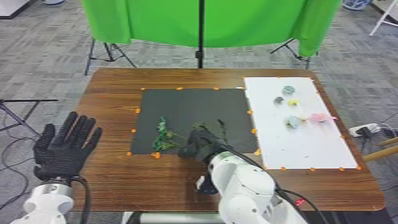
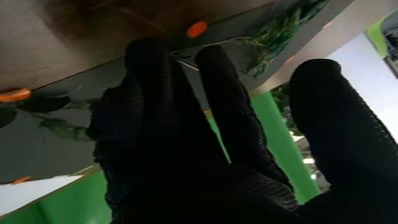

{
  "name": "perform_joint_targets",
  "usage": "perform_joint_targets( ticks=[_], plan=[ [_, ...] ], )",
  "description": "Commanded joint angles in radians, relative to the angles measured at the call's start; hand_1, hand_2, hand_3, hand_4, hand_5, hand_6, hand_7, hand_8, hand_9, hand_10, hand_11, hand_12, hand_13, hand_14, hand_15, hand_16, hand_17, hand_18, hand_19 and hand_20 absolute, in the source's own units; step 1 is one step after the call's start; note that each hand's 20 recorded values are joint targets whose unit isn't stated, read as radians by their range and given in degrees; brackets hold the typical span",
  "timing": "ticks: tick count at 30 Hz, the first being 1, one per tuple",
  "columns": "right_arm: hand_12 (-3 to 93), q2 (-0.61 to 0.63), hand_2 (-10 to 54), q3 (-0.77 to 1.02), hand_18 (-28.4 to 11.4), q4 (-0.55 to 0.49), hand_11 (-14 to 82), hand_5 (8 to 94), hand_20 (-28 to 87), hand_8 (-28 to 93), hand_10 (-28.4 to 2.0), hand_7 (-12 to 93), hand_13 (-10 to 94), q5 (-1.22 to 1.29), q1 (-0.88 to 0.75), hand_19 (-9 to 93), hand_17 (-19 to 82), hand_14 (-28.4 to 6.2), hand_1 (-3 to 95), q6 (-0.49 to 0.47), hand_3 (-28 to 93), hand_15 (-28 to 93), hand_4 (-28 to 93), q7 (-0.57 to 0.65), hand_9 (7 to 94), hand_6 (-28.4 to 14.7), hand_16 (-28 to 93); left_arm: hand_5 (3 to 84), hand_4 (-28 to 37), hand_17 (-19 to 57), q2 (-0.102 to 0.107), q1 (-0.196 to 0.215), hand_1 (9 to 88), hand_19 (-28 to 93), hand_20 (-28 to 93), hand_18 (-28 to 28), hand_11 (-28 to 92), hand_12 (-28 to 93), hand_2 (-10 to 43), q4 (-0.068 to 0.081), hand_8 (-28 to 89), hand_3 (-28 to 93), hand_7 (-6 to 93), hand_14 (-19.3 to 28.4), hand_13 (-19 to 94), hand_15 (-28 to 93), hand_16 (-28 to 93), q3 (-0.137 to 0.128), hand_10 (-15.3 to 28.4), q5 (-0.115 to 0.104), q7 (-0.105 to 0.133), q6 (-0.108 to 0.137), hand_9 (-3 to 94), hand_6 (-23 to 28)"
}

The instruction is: Arrange flowers

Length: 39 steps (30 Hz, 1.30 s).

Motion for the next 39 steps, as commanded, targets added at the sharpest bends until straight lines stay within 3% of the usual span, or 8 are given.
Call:
perform_joint_targets(
  ticks=[1, 13, 26, 33, 39],
  plan=[
    [16.6, -0.019, 8.3, -0.019, -27.0, 0.009, 15.6, 61.0, 37, -10, -26.1, 5, 46, 0.018, -0.002, 92, 32, -22.8, 26.3, -0.028, 78, 68, -20, -0.011, 48.4, -12.6, 20, 45.1, -28.3, -4.4, -0.002, 0.008, 25.0, 35, 16, 13.2, 20, 11, 17.1, 0.004, -9, 75, 11.9, 12.4, 33, 26, -3, 0.007, 13.7, -0.01, -0.014, 0.004, 39.5, 7.8],
    [16.6, -0.012, 8.3, -0.011, -26.7, 0.001, 16.4, 56.1, 36, -10, -26.5, 4, 49, 0.062, -0.005, 92, 31, -22.1, 26.5, -0.031, 78, 67, -20, 0.03, 52.5, -17.0, 20, 45.4, -28.3, -4.4, -0.005, 0.011, 24.8, 35, 16, 13.2, 20, 11, 17.3, 0.004, -9, 75, 11.8, 12.4, 33, 27, -3, 0.008, 13.7, -0.013, -0.011, 0.008, 39.6, 7.9],
    [16.7, -0.013, 8.2, -0.007, -27.1, -0.009, 16.1, 56.2, 35, -10, -26.9, 4, 51, 0.082, -0.008, 92, 32, -21.9, 26.7, -0.052, 78, 66, -20, 0.049, 54.1, -17.3, 20, 45.6, -28.3, -4.4, -0.004, 0.013, 24.8, 36, 16, 13.1, 20, 11, 17.3, 0.003, -9, 75, 11.9, 12.4, 33, 27, -3, 0.01, 13.8, -0.019, -0.01, 0.006, 39.6, 7.9],
    [17.1, 0.007, 8.1, -0.005, -27.4, -0.041, 17.1, 55.1, 34, -9, -26.1, 5, 51, 0.066, -0.01, 92, 32, -22.2, 26.4, -0.006, 79, 67, -20, 0.027, 53.9, -10.0, 21, 45.6, -28.3, -4.5, -0.006, 0.013, 24.7, 36, 16, 13.2, 20, 11, 17.2, 0.003, -9, 75, 11.9, 12.4, 33, 27, -4, 0.01, 13.8, -0.019, -0.005, 0.004, 39.6, 7.9],
    [18.3, 0.028, 7.9, -0.009, -27.5, -0.081, 19.3, 57.1, 33, -9, -26.1, 6, 50, 0.007, -0.005, 92, 32, -22.4, 26.4, 0.056, 79, 69, -20, -0.046, 53.8, -7.7, 22, 45.7, -28.3, -4.5, -0.008, 0.015, 24.7, 36, 16, 13.2, 20, 11, 17.2, 0.003, -9, 75, 11.8, 12.4, 33, 27, -3, 0.005, 13.8, -0.021, -0.004, 0.005, 39.7, 8.0]
  ],
)
